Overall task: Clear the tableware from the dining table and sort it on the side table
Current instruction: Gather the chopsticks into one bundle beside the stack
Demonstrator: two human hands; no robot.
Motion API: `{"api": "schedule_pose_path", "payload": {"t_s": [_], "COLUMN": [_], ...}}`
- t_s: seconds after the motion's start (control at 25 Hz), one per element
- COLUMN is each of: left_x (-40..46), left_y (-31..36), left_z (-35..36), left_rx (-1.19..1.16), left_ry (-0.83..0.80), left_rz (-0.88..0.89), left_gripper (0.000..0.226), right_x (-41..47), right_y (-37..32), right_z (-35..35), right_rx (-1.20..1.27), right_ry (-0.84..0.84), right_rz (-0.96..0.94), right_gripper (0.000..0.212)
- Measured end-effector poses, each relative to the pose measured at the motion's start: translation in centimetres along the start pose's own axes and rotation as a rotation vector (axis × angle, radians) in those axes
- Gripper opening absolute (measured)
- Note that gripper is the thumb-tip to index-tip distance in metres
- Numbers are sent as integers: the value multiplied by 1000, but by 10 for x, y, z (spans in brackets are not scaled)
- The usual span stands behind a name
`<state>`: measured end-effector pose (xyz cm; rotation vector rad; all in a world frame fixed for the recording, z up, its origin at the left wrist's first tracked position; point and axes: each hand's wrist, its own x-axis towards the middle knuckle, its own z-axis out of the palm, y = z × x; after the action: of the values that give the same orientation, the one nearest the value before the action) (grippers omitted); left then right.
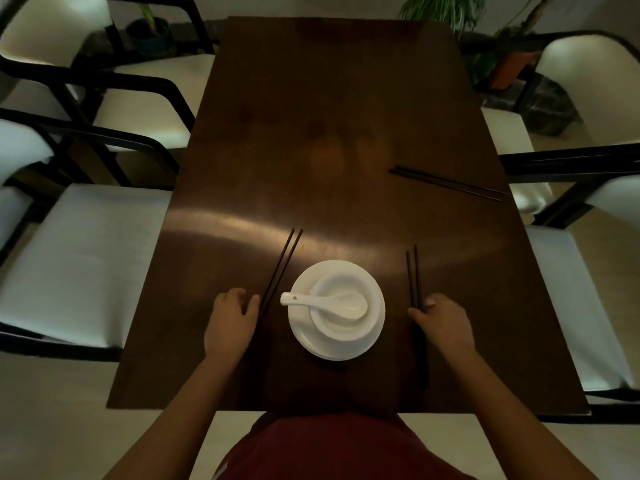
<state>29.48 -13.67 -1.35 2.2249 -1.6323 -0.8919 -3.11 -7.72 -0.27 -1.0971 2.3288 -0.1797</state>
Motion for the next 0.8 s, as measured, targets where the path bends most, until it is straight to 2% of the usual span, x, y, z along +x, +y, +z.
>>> {"api": "schedule_pose_path", "payload": {"t_s": [0.12,0.2,0.36,0.68,0.8], "left_x": [-4,-5,-3,6,11], "left_y": [-10,-8,-2,-7,-8], "left_z": [14,18,18,10,10], "left_rx": [321,375,345,209,207], "left_ry": [-81,-58,-63,-34,-73], "left_rz": [80,133,166,130,119], "left_gripper": [52,42,15,11,15], "right_x": [-5,-7,-9,-4,-1], "right_y": [10,10,6,5,5], "right_z": [18,25,26,18,13], "right_rx": [-60,-94,-124,41,269], "right_ry": [-36,1,8,-56,-123], "right_rz": [45,29,11,94,183], "right_gripper": [32,27,12,14,4]}}
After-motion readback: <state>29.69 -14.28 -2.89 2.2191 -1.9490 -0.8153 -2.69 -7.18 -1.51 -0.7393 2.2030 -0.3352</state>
